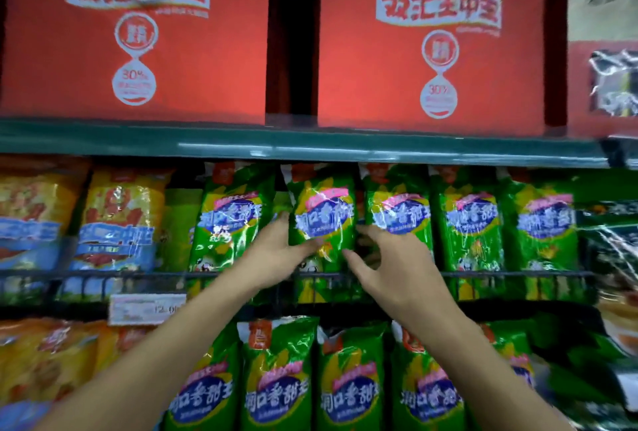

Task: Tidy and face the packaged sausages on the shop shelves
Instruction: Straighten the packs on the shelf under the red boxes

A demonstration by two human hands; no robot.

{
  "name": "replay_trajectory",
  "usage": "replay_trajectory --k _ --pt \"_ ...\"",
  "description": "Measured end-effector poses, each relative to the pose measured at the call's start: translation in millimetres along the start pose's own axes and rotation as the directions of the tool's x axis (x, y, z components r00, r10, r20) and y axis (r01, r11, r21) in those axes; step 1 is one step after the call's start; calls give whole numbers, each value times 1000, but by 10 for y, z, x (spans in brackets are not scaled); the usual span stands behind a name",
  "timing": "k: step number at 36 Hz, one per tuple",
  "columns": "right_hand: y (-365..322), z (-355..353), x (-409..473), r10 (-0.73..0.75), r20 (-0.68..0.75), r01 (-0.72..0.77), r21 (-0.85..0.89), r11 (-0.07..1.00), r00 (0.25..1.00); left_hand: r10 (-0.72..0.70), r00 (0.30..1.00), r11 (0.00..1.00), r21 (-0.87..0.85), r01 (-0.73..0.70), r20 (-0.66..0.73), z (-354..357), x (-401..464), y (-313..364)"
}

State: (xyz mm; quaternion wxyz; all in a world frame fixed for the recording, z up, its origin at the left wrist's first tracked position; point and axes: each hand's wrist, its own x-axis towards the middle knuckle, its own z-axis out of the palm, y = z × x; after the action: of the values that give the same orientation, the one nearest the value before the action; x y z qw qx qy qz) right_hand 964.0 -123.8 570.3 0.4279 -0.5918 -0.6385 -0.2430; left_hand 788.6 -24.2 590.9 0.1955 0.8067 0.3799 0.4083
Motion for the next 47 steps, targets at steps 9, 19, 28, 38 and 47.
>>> replay_trajectory --k 9,19,28,38,47 --pt "124 60 -33 -19 -153 50 200 978 988 30 996 944 -325 -55 -82 -10 -14 -64" --pt "-71 11 29 22 92 -24 16 1000 996 205 963 887 -383 -258 -174 -153 -71 -79" --pt "-94 157 159 64 21 -66 139 988 998 161 977 973 -144 -181 -138 -258 -64 -48" --pt "-89 218 129 64 72 -48 -203 978 995 281 955 929 278 -245 -96 -286 -263 -109" --pt "-105 409 154 -298 -30 289 -163 943 954 565 822 657 561 -503 76 -193 -159 -269"
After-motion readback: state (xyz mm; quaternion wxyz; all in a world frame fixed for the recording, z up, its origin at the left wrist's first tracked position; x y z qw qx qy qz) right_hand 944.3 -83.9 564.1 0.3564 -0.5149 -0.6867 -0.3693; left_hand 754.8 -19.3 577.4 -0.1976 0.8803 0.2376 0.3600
